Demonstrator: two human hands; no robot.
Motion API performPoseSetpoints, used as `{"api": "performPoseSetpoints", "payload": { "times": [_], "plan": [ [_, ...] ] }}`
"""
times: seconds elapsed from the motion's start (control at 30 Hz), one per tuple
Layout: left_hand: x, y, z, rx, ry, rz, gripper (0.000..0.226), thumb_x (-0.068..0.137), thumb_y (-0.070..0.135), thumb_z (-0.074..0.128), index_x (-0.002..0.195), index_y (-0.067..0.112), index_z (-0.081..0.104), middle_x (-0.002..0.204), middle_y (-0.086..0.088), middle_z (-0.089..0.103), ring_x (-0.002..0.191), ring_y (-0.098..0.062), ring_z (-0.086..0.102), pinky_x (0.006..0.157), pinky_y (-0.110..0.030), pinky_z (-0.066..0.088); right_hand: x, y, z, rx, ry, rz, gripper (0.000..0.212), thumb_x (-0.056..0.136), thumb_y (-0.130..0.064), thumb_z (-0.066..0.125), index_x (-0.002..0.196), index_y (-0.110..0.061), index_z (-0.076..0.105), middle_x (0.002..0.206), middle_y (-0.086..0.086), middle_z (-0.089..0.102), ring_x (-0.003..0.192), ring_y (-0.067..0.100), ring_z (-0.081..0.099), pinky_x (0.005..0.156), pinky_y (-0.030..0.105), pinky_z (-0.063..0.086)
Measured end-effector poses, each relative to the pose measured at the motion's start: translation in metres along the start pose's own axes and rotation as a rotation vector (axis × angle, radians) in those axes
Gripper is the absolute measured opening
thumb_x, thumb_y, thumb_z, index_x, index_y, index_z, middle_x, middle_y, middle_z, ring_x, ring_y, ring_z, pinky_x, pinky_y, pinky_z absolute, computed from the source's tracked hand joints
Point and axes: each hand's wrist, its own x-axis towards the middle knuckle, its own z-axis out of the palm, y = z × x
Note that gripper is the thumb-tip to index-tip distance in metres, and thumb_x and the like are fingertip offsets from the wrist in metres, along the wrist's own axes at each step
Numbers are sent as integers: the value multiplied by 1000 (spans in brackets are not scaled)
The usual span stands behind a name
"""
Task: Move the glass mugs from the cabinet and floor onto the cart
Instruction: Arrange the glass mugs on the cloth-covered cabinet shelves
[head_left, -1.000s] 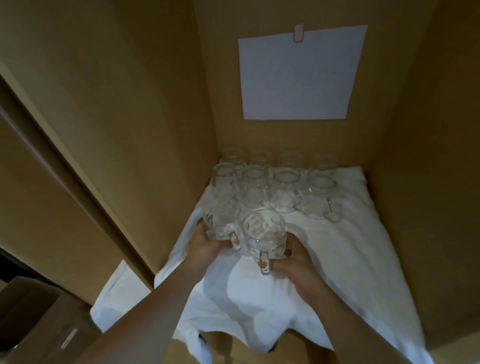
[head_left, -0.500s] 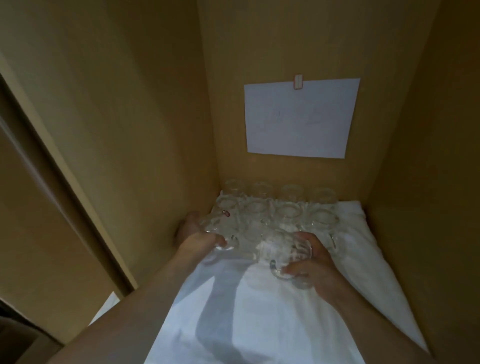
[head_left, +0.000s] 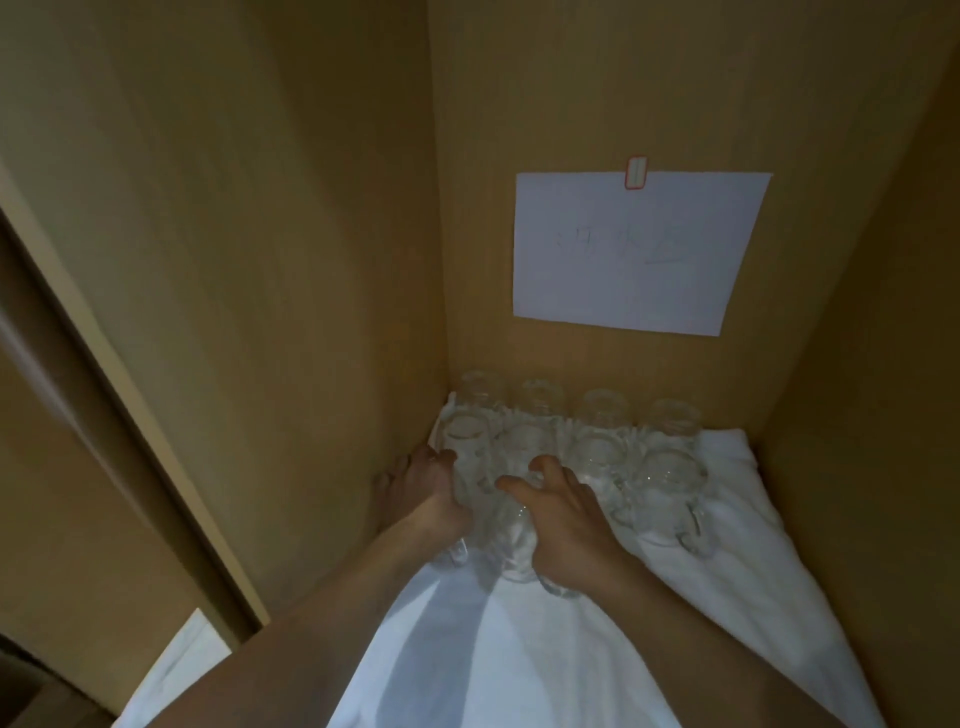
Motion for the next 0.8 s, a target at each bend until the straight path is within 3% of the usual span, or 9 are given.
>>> {"api": "performPoseSetpoints", "payload": {
  "times": [0.1, 0.2, 0.3, 0.47, 0.53, 0.67, 0.8],
  "plan": [
    [10, -3, 14, -114, 1, 15, 74, 72, 26, 69, 142, 29, 45, 140, 1, 44, 130, -24, 39, 103, -27, 34, 8, -8, 7, -30, -24, -15, 100, 76, 6, 60, 156, -38, 19, 157, 5, 13, 145, 28, 19, 112, 37, 32],
    [20, -3, 22, -192, 62, -3, 70, 72, 32, 68, 140, 29, 47, 140, 1, 47, 126, -23, 40, 99, -24, 27, 14, -10, 13, -15, -33, -40, 104, 76, 10, 58, 157, -36, 13, 162, 1, 1, 149, 28, 4, 111, 37, 37],
    [26, -2, 27, -248, 81, -14, 61, 75, 39, 61, 134, 28, 51, 138, 1, 50, 125, -22, 41, 100, -26, 25, 17, -7, 21, 26, 15, -50, 107, 73, 10, 58, 157, -38, 13, 162, -3, 0, 150, 25, -1, 110, 33, 40],
    [30, -4, 29, -282, 46, -27, 64, 76, 22, 63, 137, 24, 45, 141, -1, 45, 131, -25, 35, 108, -34, 29, 19, -13, 28, 57, 60, -5, 101, 81, 7, 54, 157, -42, 10, 166, -5, -7, 152, 22, -17, 119, 33, 28],
    [31, -6, 30, -285, 55, -22, 67, 73, 19, 64, 136, 23, 43, 141, 0, 43, 132, -23, 35, 106, -31, 27, 20, -14, 30, 45, 77, -3, 100, 82, 6, 54, 157, -41, 9, 167, -4, -6, 152, 21, -18, 121, 33, 22],
    [31, -7, 33, -285, 52, 8, 69, 74, 17, 67, 137, 21, 40, 142, -1, 37, 132, -23, 32, 97, -23, 21, 20, -10, 31, 62, 80, -7, 102, 79, 7, 56, 157, -42, 12, 167, -5, -5, 152, 19, -19, 120, 31, 25],
    [31, -7, 32, -255, 39, 23, 67, 75, 20, 67, 136, 25, 42, 142, 0, 38, 131, -24, 32, 106, -33, 29, 19, -10, 31, 36, 56, 0, 103, 80, 5, 57, 157, -43, 7, 166, -6, -10, 151, 20, -21, 120, 32, 24]
  ]
}}
